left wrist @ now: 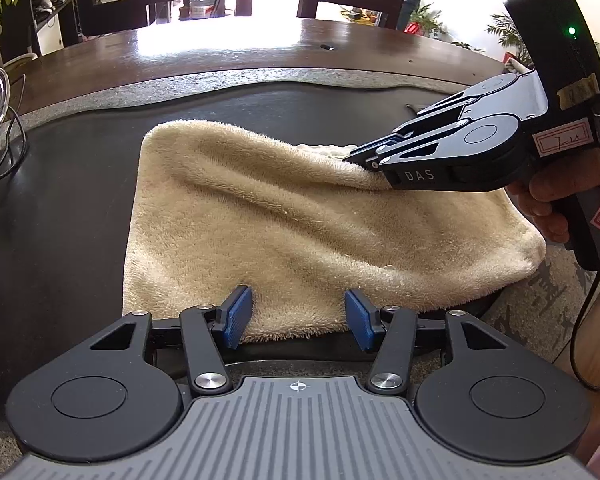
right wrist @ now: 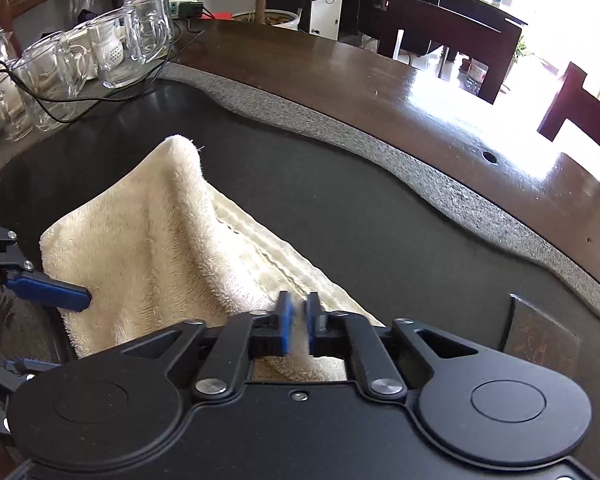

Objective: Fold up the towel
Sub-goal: 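Sweep the closed right gripper across the folded towel to smooth it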

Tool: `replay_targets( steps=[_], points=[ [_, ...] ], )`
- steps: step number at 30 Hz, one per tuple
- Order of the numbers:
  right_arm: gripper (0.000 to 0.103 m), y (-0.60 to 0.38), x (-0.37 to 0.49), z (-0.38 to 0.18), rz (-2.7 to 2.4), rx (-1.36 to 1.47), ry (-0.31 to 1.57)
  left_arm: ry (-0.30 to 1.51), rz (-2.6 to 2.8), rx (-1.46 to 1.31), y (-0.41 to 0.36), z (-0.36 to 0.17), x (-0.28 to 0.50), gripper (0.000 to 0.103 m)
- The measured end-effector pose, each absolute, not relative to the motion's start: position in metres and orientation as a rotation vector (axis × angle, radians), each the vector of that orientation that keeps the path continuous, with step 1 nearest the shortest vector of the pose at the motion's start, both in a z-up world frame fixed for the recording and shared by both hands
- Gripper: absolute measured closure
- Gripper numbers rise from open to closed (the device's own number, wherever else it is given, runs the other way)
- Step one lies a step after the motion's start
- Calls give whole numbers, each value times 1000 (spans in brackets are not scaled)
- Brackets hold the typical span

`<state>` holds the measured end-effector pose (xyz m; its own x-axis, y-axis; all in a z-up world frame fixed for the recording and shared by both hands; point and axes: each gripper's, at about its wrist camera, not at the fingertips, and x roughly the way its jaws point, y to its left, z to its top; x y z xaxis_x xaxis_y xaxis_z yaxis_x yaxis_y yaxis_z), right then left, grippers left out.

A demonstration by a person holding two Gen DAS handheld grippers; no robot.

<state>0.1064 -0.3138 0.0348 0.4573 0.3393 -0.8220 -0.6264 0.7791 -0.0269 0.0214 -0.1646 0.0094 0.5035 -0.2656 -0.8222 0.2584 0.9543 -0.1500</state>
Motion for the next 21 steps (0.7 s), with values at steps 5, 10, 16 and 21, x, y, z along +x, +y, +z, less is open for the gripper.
replay_targets(
  steps=[5,10,16,21],
  points=[
    [101,-317,108,42,597,-342,883,993,-317,-3,-165,10,21,50],
    [101,-321,121,54,550,-342,826,992,-320,-1,-165,10,21,50],
    [101,-323,142,47,503,-344,836,993,-319,-2,-164,10,21,50],
    [95,-333,135,51,486,-300,829,1005,-320,-13,-163,10,23,50]
  ],
)
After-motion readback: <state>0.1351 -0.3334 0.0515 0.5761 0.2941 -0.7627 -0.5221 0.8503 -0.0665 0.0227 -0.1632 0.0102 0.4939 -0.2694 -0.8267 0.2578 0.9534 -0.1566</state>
